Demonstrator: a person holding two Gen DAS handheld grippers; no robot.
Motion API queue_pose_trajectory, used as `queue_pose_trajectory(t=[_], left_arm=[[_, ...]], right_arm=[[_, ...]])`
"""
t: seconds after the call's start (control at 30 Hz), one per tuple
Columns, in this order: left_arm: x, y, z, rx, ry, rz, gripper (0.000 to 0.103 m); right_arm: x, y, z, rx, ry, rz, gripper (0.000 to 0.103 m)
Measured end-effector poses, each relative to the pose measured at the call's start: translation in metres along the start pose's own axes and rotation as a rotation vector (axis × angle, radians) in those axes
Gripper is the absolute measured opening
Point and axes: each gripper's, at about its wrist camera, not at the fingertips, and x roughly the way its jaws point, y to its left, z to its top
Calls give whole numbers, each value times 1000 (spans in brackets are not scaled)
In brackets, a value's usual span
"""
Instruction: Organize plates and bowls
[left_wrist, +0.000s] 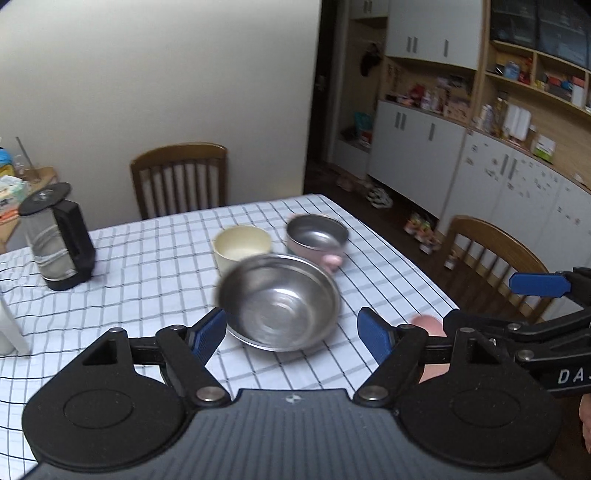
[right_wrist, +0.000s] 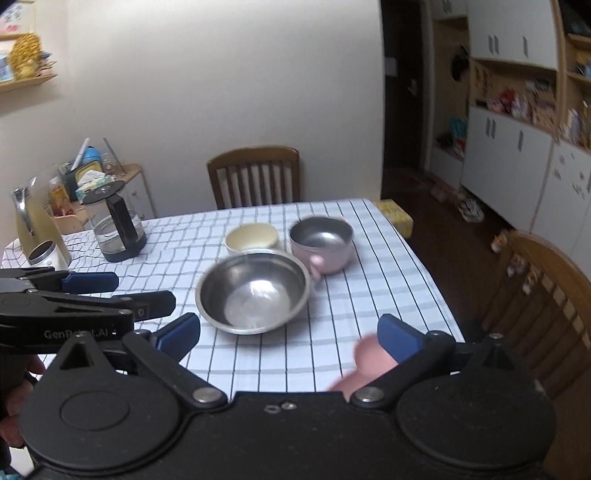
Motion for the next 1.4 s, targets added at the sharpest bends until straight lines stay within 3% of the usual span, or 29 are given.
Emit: queue_pose_trajectory(t=[0.2, 0.63, 0.8, 1.1, 1.3, 1.4], left_arm=[[25, 24, 12, -31, 2, 51, 79], [135, 69, 25, -118, 151, 146, 79], [176, 79, 23, -151, 223, 160, 79], [224, 86, 18, -158, 303, 187, 78], [237, 89, 13, -183, 347, 180, 55], [240, 89, 12, -192, 361, 170, 39]], right_arm=[[37, 5, 19, -26, -20, 13, 103], [162, -20, 42, 41, 146, 24, 103], [203, -28, 42, 73, 223, 25, 97], [255, -38, 38, 140, 342, 43, 77], [271, -37, 34, 165, 393, 56, 60], [274, -38, 32, 182, 410, 62, 52]])
